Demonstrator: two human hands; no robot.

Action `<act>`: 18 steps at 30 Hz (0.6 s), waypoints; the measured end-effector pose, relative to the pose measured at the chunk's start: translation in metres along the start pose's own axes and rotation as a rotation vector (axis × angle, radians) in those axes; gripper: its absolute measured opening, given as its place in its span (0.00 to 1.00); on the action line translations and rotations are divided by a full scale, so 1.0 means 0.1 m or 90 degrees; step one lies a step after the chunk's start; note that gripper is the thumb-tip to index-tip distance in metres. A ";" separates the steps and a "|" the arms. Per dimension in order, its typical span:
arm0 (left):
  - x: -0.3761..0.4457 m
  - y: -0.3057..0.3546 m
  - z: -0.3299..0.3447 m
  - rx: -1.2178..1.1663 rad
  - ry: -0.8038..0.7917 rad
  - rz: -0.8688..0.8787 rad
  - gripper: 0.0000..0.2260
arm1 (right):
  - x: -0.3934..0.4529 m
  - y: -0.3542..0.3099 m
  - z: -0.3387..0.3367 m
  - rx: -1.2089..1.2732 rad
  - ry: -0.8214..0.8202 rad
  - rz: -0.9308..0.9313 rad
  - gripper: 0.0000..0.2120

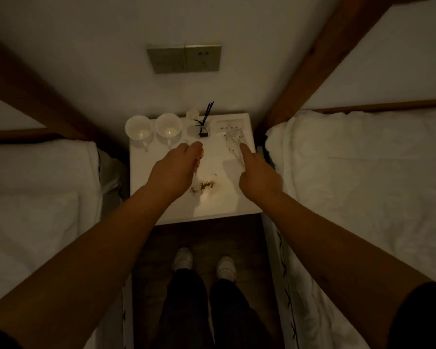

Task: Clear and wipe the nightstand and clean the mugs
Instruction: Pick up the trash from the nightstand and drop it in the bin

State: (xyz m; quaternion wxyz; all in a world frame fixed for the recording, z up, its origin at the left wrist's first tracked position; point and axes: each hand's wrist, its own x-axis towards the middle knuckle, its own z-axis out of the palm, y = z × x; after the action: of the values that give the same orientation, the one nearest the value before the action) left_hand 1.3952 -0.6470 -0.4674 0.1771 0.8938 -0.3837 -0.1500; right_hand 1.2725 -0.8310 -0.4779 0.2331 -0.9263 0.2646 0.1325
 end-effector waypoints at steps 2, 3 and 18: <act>-0.13 0.32 -0.28 0.007 -0.004 0.012 0.18 | -0.32 0.02 -0.31 0.011 0.039 0.014 0.35; -0.16 0.43 -0.39 0.007 0.000 0.017 0.18 | -0.44 0.03 -0.42 0.016 0.060 0.018 0.35; -0.24 2.03 -1.60 0.021 0.013 0.403 0.10 | -2.37 -0.19 -1.60 0.021 0.329 0.233 0.34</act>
State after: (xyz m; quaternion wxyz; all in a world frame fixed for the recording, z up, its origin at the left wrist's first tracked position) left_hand 1.3151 -0.7274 -0.2342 0.2048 0.7342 -0.6433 -0.0721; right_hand 1.1068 -0.7960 -0.2465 0.1451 -0.8626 0.4792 -0.0721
